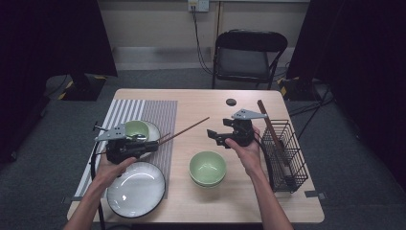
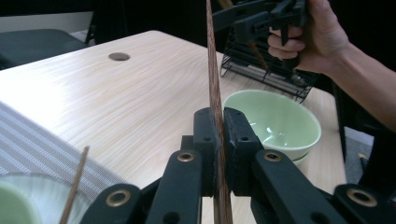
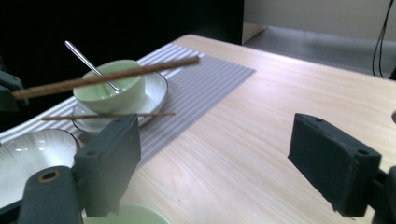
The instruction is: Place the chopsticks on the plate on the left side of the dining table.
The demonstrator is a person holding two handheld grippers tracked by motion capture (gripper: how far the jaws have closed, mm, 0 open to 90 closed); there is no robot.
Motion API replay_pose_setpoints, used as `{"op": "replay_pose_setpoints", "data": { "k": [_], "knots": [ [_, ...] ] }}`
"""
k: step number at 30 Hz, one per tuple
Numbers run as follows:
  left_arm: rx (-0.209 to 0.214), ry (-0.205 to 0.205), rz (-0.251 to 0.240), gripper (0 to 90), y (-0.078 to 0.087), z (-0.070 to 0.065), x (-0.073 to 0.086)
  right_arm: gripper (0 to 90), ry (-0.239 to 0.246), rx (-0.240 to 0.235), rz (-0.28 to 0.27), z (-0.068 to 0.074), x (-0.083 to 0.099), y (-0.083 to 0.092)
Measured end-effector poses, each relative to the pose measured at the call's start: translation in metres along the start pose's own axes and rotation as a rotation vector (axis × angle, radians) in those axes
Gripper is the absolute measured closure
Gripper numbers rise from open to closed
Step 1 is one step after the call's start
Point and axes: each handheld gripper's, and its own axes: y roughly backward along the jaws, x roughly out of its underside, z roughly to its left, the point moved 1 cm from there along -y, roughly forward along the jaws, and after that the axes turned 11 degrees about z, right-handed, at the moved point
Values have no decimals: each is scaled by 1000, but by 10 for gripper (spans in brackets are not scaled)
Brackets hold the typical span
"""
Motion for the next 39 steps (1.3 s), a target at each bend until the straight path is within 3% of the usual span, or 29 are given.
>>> {"op": "replay_pose_setpoints", "data": {
  "k": [3,16,17,26,29,39],
  "knots": [
    [-11,33,8,846,6,6,8,165,-14,13,33,-4,10,-5],
    [-62,71,43,846,22,20,36,166,-40,57,83,-13,25,-10],
    [-81,76,53,846,24,22,41,168,-44,64,94,-14,28,-11],
    [-103,111,77,846,25,29,56,166,-42,76,122,-16,32,-13],
    [-122,139,105,847,29,33,65,166,-51,86,144,-19,41,-16],
    [-144,160,133,847,35,40,86,167,-56,126,202,-26,58,-22]
  ]
}}
